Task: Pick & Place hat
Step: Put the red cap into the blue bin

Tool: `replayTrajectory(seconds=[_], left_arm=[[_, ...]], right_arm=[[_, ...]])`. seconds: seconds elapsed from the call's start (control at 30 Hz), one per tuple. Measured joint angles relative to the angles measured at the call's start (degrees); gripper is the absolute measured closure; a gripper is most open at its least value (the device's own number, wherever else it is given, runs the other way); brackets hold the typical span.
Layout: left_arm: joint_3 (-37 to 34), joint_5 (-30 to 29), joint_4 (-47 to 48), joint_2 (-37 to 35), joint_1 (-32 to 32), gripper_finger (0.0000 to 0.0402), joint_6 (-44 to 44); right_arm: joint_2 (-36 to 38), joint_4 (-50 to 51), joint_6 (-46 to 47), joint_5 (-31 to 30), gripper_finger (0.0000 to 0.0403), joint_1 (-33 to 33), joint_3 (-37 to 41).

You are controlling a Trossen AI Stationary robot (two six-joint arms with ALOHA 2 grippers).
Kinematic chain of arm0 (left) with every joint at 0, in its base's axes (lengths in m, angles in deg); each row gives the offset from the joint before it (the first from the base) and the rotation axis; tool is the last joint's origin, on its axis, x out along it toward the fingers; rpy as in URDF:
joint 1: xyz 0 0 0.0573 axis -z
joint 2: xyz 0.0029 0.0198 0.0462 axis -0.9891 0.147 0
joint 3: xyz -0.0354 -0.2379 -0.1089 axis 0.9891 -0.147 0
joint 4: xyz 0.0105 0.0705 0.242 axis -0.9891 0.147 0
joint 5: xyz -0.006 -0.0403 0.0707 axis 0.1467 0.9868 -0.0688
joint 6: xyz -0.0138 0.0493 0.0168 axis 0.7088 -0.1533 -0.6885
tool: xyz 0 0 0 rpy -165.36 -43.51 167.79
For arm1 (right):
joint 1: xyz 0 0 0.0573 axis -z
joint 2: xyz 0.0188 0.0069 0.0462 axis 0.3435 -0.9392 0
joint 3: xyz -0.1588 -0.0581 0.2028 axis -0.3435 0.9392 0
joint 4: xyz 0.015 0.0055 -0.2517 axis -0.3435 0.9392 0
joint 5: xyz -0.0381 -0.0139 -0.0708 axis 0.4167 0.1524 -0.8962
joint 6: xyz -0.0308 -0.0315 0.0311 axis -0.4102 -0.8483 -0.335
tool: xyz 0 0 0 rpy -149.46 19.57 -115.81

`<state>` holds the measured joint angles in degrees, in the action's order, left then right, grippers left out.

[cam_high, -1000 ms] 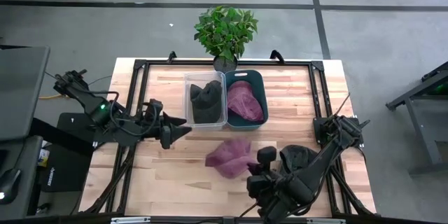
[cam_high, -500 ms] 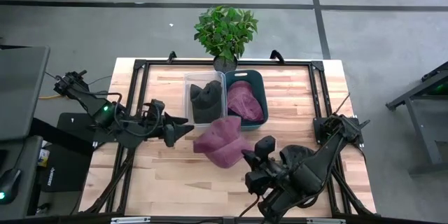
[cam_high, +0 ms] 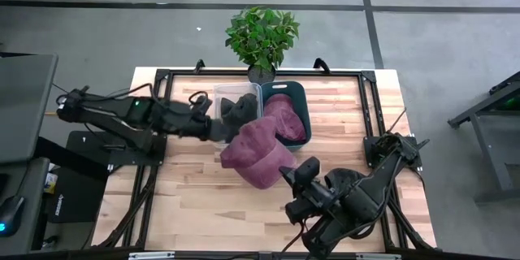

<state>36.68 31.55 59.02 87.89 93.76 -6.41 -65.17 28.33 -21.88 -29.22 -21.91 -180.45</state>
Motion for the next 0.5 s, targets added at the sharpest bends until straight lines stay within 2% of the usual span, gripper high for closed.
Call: replayTrajectory(seconds=[0.13,0.3,0.5], left_arm=[[0.0,4.7,0.1,0.0,-4.5,0.0112,2.3],[0.0,14.6,0.4,0.0,-9.0,0.0112,3.8],[0.0,20.3,-1.9,1.4,-11.6,0.0112,3.8]], right_arm=[[0.0,-0.1,-0.4,-0.8,0.0395,0.0,0.0],[0.0,-1.0,-3.3,-4.0,0.0395,0.0,0.0],[0.0,-5.3,-7.0,-4.3,0.0395,0.5,0.0]])
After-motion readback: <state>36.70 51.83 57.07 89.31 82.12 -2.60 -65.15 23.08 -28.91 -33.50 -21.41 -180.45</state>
